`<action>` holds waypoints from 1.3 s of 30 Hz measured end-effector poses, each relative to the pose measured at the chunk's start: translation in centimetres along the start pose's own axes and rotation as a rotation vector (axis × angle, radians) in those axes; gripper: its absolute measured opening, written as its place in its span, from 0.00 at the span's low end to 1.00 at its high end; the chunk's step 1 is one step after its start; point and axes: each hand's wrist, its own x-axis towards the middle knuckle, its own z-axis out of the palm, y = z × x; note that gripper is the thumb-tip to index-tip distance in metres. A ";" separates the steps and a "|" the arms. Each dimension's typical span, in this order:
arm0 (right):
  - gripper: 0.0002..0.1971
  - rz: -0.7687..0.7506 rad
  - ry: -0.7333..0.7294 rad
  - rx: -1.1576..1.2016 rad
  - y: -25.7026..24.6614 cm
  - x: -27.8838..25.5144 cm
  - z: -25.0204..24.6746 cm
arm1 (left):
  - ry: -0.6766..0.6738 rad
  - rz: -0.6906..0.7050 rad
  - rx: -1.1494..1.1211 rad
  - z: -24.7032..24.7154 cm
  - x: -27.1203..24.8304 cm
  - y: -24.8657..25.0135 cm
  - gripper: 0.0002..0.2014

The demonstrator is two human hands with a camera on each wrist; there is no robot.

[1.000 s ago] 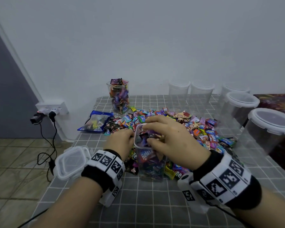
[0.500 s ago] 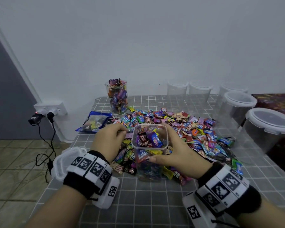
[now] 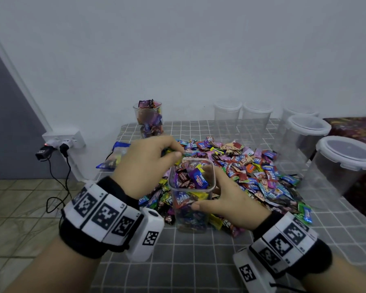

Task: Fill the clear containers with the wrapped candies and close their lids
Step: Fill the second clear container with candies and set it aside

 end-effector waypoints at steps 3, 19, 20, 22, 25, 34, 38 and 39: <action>0.31 -0.015 0.005 0.004 -0.1 -0.1 0.0 | -0.071 0.019 0.077 1.1 -0.2 0.7 0.05; 0.30 -0.022 0.020 -0.018 0.1 -0.1 0.1 | 0.094 0.000 -0.208 2.7 -0.5 0.4 0.10; 0.30 -0.016 0.013 -0.023 0.0 -0.1 0.1 | 0.136 -0.004 -0.226 2.7 -0.4 0.0 0.10; 0.30 0.000 0.000 -0.017 -0.1 -0.2 0.0 | 0.192 -0.014 -0.271 2.6 -0.3 -0.6 0.11; 0.31 0.041 -0.053 -0.051 -0.1 -0.2 -0.4 | 0.199 -0.079 -0.335 2.4 -0.1 -1.4 0.13; 0.38 0.232 -0.307 -0.735 1.4 0.8 -3.1 | -0.194 -0.354 0.138 4.1 1.5 -8.7 0.23; 0.38 0.244 -0.205 -0.853 1.8 1.4 -3.2 | -0.407 -0.372 0.299 5.5 1.7 -10.9 0.39; 0.38 0.248 -0.187 -0.880 1.8 1.5 -3.3 | -0.443 -0.378 0.323 5.8 1.8 -11.3 0.42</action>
